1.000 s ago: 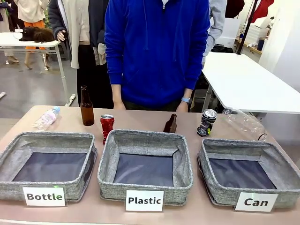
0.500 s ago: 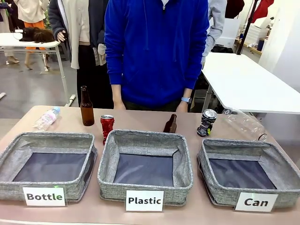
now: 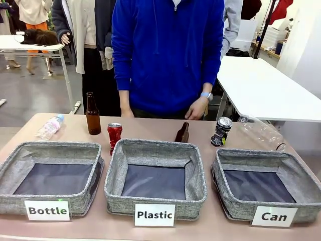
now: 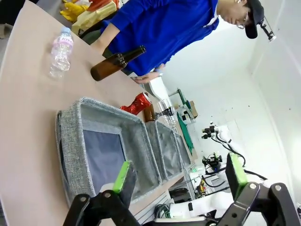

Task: Sort the can waste into the basket.
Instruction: Pick up the can waste from the table and place it in the right Fabric basket.

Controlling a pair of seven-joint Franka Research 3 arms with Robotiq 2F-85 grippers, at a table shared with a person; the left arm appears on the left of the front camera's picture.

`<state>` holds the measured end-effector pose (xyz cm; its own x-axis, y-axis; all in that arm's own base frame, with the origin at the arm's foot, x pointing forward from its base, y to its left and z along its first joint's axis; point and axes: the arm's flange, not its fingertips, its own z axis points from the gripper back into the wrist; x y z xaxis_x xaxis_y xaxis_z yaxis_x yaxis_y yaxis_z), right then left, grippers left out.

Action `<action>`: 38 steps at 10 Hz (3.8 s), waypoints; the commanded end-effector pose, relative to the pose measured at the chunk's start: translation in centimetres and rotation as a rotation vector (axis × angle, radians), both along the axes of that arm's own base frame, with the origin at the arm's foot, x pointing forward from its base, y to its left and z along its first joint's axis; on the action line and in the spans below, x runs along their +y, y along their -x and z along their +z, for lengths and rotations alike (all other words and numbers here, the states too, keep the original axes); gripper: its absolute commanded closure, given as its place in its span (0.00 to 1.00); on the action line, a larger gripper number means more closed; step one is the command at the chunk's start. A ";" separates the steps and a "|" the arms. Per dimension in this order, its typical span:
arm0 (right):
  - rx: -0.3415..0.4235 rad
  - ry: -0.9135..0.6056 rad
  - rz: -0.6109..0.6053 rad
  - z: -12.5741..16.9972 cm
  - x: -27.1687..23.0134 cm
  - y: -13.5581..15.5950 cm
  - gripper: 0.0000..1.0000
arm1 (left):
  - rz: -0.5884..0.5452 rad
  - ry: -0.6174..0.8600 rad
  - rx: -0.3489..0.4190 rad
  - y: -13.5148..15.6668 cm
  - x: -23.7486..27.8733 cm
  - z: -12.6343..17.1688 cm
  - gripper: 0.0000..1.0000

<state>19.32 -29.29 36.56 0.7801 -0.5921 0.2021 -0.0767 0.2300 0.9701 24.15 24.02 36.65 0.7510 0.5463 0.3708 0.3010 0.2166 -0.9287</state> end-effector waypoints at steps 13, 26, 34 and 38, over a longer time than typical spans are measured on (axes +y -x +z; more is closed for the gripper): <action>-0.281 0.881 0.370 8.8 19.1 -8.4 0.00 | -0.009 -0.020 -0.029 0.1 -0.1 0.3 0.00; -0.325 0.506 0.263 4.5 3.0 1.2 0.00 | -0.009 -0.020 -0.029 0.1 -0.1 0.3 0.00; -0.373 0.980 0.496 7.5 20.2 -13.1 0.00 | -0.009 -0.020 -0.029 0.1 -0.1 0.3 0.00; -0.369 1.002 0.542 9.2 21.7 -16.1 0.00 | -0.009 -0.020 -0.029 0.1 -0.1 0.3 0.00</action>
<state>36.40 -7.06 45.38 0.7549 0.2620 0.6013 -0.5228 0.7940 0.3103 24.18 24.09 36.87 0.7600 0.5295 0.3770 0.2971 0.2329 -0.9260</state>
